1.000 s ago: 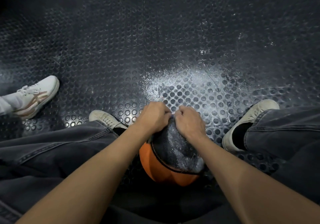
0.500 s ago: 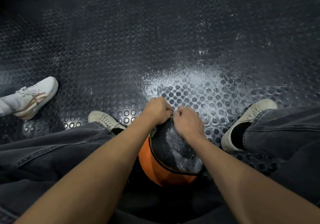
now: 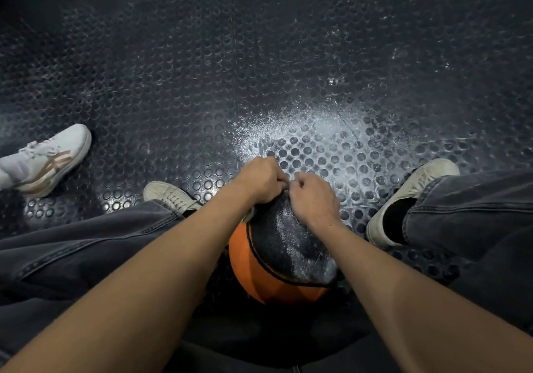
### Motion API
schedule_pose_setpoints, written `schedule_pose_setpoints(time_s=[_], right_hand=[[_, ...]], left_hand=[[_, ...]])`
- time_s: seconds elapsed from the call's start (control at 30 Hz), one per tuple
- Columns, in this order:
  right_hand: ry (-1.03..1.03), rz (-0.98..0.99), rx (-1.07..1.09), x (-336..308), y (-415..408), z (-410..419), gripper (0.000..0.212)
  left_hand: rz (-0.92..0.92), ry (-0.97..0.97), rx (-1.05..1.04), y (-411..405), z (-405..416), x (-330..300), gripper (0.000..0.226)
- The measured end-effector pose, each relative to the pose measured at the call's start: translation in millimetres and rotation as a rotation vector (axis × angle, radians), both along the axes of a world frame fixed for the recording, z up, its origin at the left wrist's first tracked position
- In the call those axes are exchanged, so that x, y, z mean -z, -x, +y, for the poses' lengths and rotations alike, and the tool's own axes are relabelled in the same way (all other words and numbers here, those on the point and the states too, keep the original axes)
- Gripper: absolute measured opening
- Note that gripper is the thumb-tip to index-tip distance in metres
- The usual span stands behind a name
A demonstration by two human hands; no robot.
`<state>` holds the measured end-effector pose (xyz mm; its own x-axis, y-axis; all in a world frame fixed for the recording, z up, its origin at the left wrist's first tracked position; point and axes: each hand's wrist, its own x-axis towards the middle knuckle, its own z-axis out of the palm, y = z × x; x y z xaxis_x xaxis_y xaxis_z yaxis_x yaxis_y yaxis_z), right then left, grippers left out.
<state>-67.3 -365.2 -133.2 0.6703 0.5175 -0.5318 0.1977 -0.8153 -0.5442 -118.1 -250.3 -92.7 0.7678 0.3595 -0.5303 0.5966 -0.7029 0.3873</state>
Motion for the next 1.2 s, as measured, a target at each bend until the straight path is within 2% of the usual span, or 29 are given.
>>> schedule_pose_setpoints(time_s=[0.1, 0.2, 0.3, 0.53, 0.67, 0.73, 0.93, 1.03, 1.13, 1.2], right_hand=[[-0.017, 0.016, 0.013, 1.2, 1.4, 1.4, 0.025], [-0.004, 0.003, -0.005, 0.0, 3.3, 4.2, 0.027], [-0.01, 0.008, 0.038, -2.3, -1.2, -1.1, 0.03], [-0.003, 0.023, 0.092, 3.5, -1.8, -1.5, 0.031], [-0.003, 0.016, 0.051, -0.3, 1.6, 0.3, 0.029], [0.013, -0.016, 0.061, 1.3, 3.4, -1.1, 0.028], [0.018, 0.011, 0.068, -6.3, 5.3, 2.2, 0.025], [-0.03, -0.095, 0.019, -15.0, 19.9, -5.3, 0.018], [-0.033, -0.207, -0.031, -18.8, 34.3, -15.6, 0.029], [-0.049, -0.202, 0.012, -20.5, 32.2, -18.2, 0.03]], left_hand=[[-0.07, 0.036, 0.099, 27.8, -1.8, -20.2, 0.018], [-0.143, -0.056, -0.009, 32.7, -12.3, -7.7, 0.017], [-0.108, -0.025, -0.114, 8.7, -12.9, 3.4, 0.019], [-0.14, 0.046, 0.024, 58.4, -30.7, -36.1, 0.017], [-0.161, -0.036, -0.082, 41.4, -23.2, -16.0, 0.016], [-0.146, -0.018, -0.171, 28.8, -17.5, -8.2, 0.016], [-0.217, -0.011, -0.026, 76.1, -38.2, -38.3, 0.015], [-0.272, -0.066, -0.122, 67.1, -32.8, -26.8, 0.012], [-0.272, -0.081, -0.273, 39.4, -21.5, -13.2, 0.014], [-0.269, -0.058, -0.263, 37.3, -22.6, -13.5, 0.015]])
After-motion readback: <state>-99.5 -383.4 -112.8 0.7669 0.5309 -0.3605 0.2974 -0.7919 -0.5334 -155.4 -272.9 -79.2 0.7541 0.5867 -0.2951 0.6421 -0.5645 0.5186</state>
